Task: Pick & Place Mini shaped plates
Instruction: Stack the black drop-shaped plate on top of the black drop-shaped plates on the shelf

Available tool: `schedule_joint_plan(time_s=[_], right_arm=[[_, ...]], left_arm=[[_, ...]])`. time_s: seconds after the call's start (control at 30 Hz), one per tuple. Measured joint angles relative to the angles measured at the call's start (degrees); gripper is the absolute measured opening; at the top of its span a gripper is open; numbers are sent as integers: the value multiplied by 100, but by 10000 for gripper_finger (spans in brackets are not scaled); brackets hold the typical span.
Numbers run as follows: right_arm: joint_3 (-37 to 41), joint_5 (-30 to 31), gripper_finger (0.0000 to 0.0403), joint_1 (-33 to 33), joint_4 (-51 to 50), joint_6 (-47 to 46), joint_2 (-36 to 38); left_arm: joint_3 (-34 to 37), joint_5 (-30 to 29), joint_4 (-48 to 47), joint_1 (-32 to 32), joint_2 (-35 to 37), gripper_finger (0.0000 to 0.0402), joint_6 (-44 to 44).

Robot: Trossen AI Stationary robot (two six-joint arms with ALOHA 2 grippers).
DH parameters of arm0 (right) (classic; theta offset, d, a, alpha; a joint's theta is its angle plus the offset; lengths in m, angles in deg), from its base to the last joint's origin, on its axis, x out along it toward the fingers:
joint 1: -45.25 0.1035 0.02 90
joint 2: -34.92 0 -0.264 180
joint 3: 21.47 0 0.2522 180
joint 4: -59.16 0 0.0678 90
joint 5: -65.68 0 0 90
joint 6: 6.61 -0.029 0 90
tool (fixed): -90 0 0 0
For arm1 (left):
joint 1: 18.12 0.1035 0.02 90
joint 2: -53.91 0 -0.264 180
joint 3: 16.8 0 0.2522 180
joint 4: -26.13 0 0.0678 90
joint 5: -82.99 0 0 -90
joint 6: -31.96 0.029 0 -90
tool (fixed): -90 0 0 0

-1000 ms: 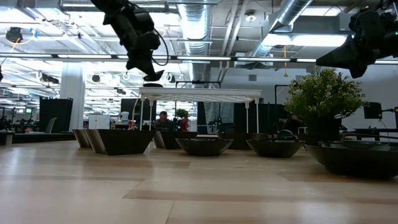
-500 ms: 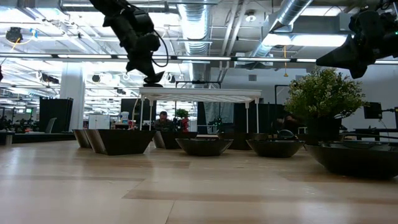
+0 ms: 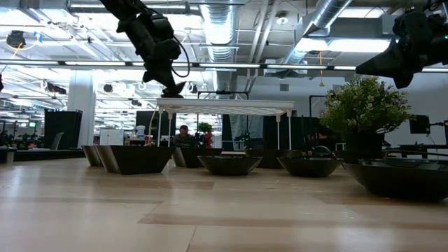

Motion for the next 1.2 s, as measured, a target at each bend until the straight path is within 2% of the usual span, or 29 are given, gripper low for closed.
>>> schedule_joint_plan(time_s=[0.87, 1.2], right_arm=[[0, 0, 1, 0, 1, 2, -2], [0, 2, 1, -2, 2, 2, -2]], left_arm=[[258, 0, 262, 60, -24, 10, -64], [260, -35, 343, 57, -22, 45, -66]])
